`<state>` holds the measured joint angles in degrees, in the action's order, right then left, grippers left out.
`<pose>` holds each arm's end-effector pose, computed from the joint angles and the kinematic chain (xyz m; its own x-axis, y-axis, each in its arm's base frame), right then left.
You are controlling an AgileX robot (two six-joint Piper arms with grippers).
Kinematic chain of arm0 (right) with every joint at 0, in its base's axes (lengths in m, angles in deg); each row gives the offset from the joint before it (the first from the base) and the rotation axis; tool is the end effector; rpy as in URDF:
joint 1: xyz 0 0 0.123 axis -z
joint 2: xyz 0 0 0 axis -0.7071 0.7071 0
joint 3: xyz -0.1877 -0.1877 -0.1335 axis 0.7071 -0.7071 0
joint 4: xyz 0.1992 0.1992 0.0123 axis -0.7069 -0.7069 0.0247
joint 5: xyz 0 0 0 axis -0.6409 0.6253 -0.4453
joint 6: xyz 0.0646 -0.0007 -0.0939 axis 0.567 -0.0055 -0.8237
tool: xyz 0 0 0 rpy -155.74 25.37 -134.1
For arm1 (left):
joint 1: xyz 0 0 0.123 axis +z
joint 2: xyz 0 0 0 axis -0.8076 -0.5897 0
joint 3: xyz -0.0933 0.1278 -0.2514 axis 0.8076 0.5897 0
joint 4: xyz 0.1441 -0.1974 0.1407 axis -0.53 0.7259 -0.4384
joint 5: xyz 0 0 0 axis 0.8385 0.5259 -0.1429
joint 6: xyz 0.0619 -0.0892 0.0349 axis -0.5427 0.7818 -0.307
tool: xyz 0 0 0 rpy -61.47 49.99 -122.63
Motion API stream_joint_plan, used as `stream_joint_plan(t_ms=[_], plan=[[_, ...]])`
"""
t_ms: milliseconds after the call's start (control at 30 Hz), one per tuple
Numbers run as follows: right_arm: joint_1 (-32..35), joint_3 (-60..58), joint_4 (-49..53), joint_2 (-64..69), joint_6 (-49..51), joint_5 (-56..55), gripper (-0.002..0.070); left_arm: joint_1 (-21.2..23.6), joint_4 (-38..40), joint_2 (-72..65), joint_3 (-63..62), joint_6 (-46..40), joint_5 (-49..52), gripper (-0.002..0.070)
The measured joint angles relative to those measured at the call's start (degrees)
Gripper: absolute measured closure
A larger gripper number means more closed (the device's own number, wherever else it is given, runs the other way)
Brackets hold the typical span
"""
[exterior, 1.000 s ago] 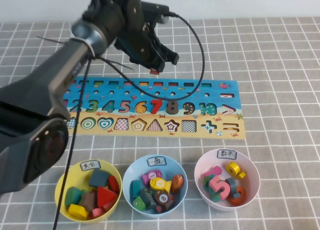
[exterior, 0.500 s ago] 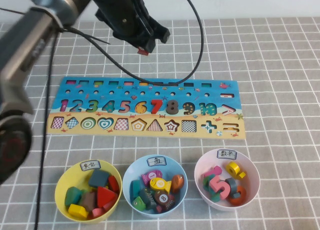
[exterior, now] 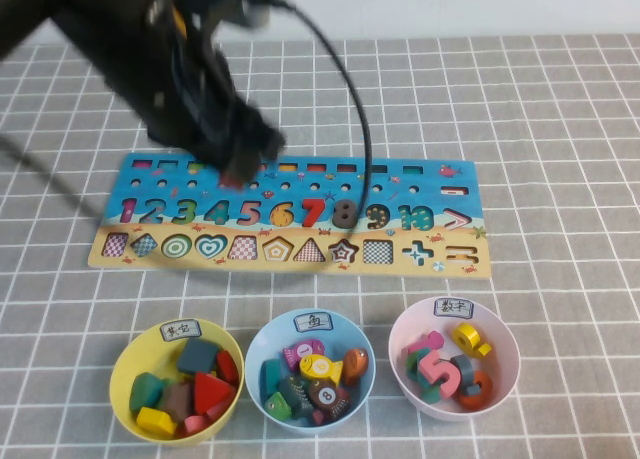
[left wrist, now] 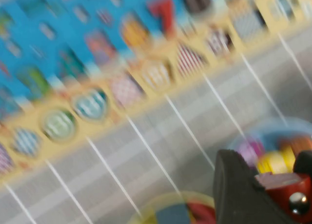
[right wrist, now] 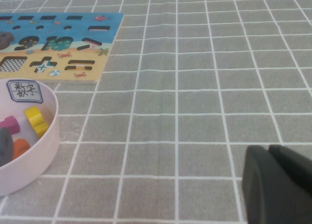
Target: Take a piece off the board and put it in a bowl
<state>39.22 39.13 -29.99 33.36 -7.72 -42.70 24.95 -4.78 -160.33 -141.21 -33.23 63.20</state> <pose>0.0914 0.0120 0.1623 -0.3233 0.0790 -0.9430 -0.0878 0.9897 0.1131 0.3376 -0.1959 0.3632 -0.7519 0.4961 -0.4342 0.5642 0.8249 -0.0345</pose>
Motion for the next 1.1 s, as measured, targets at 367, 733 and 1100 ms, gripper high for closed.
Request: stream_joint_plan(t_ms=[367,733,1100], plan=[[0.0,0.0,0.0,0.0,0.0,0.0,0.0694,-10.54,0.49,6.26,20.58,4.31,-0.76,0.0474],[0.0,0.0,0.0,0.0,0.0,0.0,0.0694,-12.24,1.07,1.52,22.93,6.54,-4.6,0.0474],[0.0,0.0,0.0,0.0,0.0,0.0,0.0694,-12.24,-2.07,-5.94,22.93,7.46,-7.67,0.0474]])
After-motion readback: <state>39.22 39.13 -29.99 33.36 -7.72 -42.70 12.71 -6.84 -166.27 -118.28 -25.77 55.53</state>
